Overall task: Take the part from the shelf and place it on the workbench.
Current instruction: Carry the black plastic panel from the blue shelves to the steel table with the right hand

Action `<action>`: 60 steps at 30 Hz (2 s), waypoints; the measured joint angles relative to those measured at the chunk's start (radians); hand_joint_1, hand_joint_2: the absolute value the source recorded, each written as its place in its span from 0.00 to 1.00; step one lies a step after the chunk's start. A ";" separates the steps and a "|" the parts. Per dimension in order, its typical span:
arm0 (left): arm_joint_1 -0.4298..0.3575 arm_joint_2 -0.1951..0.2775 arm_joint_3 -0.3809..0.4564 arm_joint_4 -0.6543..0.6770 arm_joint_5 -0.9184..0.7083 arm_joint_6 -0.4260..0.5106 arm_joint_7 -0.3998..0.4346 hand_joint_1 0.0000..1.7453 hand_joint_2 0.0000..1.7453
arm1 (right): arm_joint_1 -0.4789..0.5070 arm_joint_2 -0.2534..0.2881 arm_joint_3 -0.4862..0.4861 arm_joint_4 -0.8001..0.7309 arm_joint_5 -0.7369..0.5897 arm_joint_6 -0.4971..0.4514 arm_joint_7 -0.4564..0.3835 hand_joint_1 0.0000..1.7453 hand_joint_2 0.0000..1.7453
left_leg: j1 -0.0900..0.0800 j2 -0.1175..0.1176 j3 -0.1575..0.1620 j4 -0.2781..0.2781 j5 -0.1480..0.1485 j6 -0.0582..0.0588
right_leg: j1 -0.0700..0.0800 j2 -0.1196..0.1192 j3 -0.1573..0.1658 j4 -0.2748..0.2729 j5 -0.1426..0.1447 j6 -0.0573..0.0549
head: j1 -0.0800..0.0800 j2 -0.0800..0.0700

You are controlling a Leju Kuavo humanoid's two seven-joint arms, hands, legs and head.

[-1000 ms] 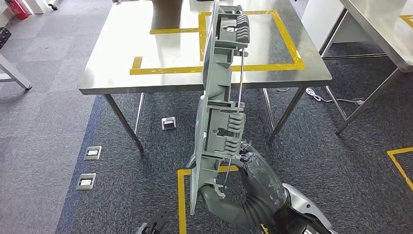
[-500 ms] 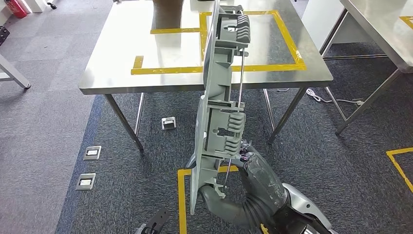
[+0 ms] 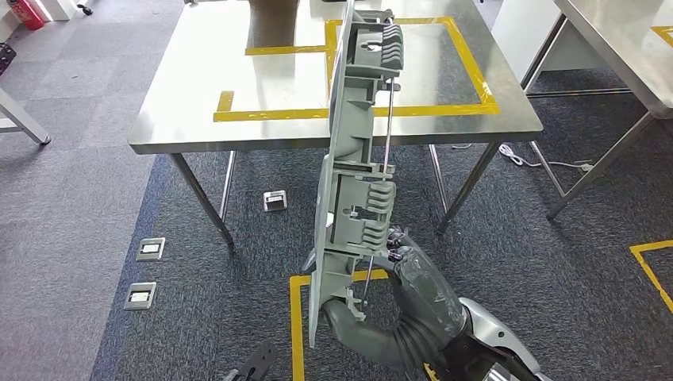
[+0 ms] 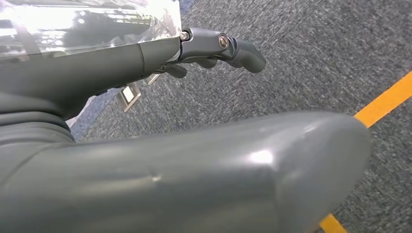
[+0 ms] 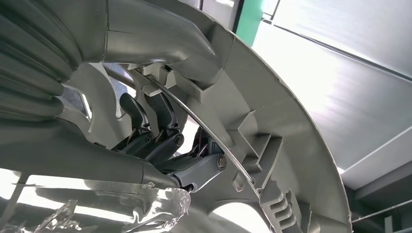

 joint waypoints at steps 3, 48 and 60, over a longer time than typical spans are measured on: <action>0.000 0.001 -0.002 0.000 0.005 -0.006 0.000 0.00 1.00 | -0.005 0.001 0.001 0.000 0.000 -0.002 0.002 1.00 1.00 | -0.002 0.000 0.000 0.002 -0.001 0.007 | -0.003 0.000 0.001 -0.005 0.002 0.005 | 0.000 0.000; 0.001 -0.007 -0.004 0.002 0.010 -0.011 0.005 0.00 1.00 | -0.027 0.002 0.017 0.000 -0.007 -0.007 0.015 1.00 1.00 | 0.001 0.037 0.036 0.004 -0.034 0.011 | -0.002 -0.022 -0.024 0.020 0.019 -0.003 | -0.005 0.000; 0.011 -0.004 -0.005 0.004 0.007 -0.009 0.002 0.00 1.00 | -0.018 0.003 0.022 0.000 -0.002 -0.011 0.015 1.00 1.00 | 0.018 0.045 -0.067 0.171 -0.046 -0.042 | -0.023 -0.024 0.043 -0.011 -0.023 -0.004 | -0.018 0.000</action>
